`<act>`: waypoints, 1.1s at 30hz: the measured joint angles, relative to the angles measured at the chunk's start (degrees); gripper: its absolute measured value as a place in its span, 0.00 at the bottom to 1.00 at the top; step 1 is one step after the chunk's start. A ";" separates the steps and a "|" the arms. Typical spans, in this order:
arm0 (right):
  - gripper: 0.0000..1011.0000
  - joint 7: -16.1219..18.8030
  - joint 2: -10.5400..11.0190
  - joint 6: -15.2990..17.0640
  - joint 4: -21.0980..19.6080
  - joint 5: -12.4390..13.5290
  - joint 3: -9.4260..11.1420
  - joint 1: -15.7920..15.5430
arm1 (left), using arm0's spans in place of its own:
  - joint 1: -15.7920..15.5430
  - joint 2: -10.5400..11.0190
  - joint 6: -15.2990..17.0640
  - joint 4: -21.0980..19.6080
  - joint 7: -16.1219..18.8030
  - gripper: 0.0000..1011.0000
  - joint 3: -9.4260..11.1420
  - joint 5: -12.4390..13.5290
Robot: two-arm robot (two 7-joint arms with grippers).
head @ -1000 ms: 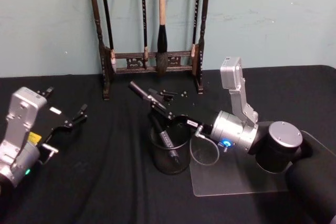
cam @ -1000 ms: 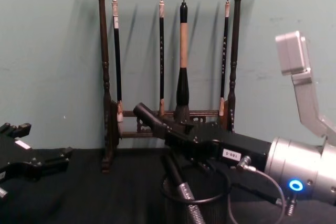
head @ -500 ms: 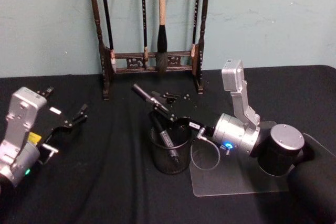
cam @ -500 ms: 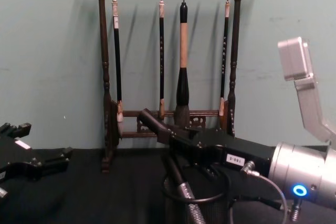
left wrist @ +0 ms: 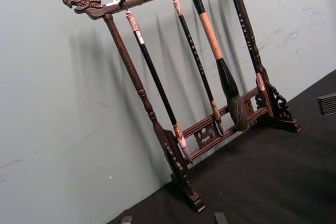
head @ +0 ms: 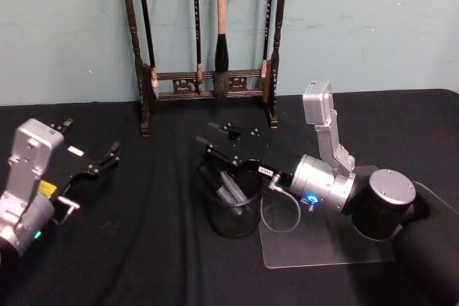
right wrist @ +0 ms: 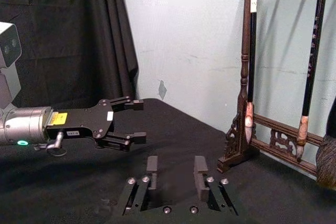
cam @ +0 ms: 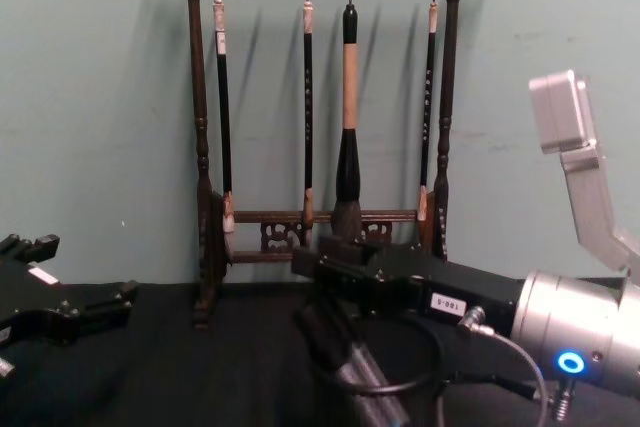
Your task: Pick up the water-based marker from the table and place it into the pen holder.
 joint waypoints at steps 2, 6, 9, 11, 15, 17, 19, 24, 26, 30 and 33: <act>0.48 0.01 -0.01 -0.01 0.01 0.00 0.01 0.01 | 0.00 0.00 0.00 0.00 0.00 1.00 0.00 0.00; 0.60 0.04 -0.01 -0.03 0.04 0.00 0.02 0.04 | 0.00 0.00 0.00 0.00 0.00 1.00 0.00 0.00; 0.75 0.06 -0.01 -0.05 0.06 0.00 0.02 0.04 | 0.00 0.00 0.00 0.00 0.00 1.00 0.00 0.00; 0.83 0.08 -0.01 -0.06 0.06 0.00 0.02 0.05 | 0.00 0.00 0.00 0.00 0.00 1.00 0.00 0.00; 0.91 0.09 -0.01 -0.06 0.06 0.00 0.02 0.05 | 0.00 0.00 0.00 0.00 0.00 1.00 0.00 0.00; 0.97 0.10 -0.01 -0.06 0.06 0.00 0.02 0.05 | 0.00 0.00 0.00 0.00 0.00 1.00 0.00 0.00; 0.99 0.10 -0.01 -0.06 0.06 0.00 0.02 0.05 | 0.00 0.00 0.00 0.00 0.00 1.00 0.00 0.00; 0.99 0.05 0.05 0.28 -0.05 0.18 0.11 0.08 | 0.00 0.00 0.00 0.00 0.00 1.00 0.00 0.00; 0.99 -0.19 0.19 0.45 -0.39 0.20 0.18 0.04 | 0.00 0.00 0.00 0.00 0.00 1.00 0.00 0.00; 0.99 -1.53 0.96 0.97 -1.92 0.09 0.50 -0.39 | 0.00 0.00 0.00 0.00 0.00 1.00 0.00 0.00; 0.99 -2.87 1.93 1.47 -3.67 -0.20 0.83 -0.97 | 0.00 0.00 0.00 0.00 0.00 1.00 0.00 0.00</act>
